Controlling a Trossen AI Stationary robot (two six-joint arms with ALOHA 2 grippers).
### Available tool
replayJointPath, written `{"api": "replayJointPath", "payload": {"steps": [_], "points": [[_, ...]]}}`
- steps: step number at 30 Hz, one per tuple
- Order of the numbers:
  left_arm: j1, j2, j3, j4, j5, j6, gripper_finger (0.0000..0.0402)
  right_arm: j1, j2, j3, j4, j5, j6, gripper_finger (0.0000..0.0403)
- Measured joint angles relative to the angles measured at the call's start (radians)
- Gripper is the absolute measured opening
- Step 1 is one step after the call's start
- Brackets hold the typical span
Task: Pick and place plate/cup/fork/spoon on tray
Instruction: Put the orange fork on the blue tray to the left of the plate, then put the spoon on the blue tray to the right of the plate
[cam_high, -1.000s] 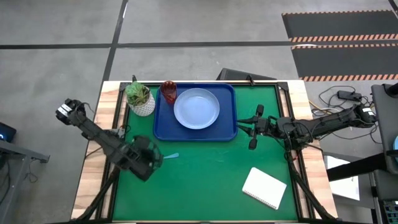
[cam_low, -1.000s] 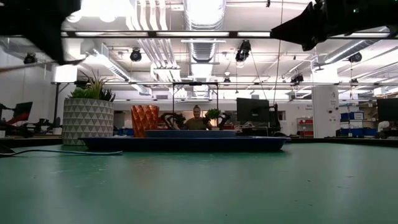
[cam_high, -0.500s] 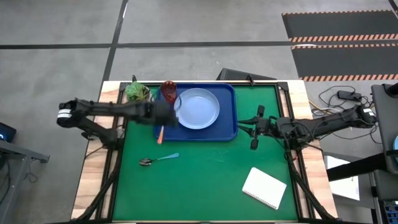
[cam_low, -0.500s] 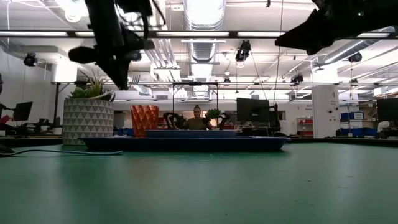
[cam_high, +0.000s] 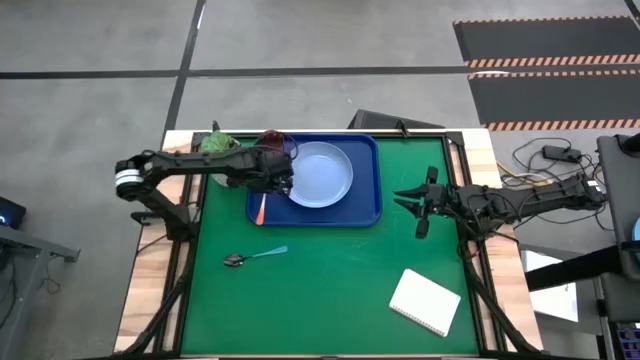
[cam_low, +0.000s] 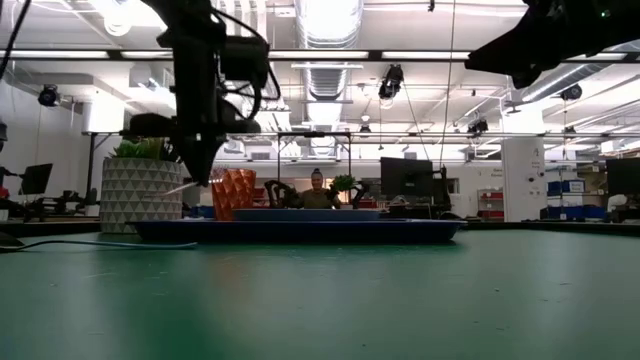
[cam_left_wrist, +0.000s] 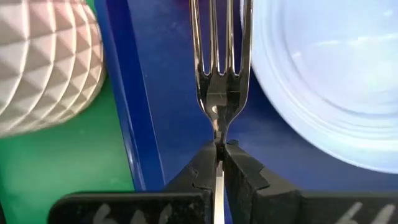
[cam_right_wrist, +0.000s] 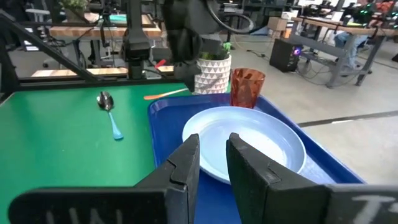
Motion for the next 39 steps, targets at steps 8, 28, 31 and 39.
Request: {"api": "replayJointPath", "payload": {"steps": [8,28,31,39], "points": [[0.062,0.071,0.003,0.06,0.013,0.043,0.0,0.0,-0.005,0.0,-0.014,-0.019,-0.003,0.0068],[0.085,0.137,-0.02,0.095,0.001,0.043,0.0019,0.0,-0.005,0.0,-0.032,-0.019,-0.003,0.0068],[0.085,0.137,-0.024,0.095,-0.001,0.044,0.0035,0.0,-0.005,0.0,-0.032,-0.019,-0.006,0.0068],[0.082,0.131,-0.026,0.094,-0.002,0.112,0.0053,0.0,-0.005,0.0,-0.038,-0.019,-0.005,0.0068]]}}
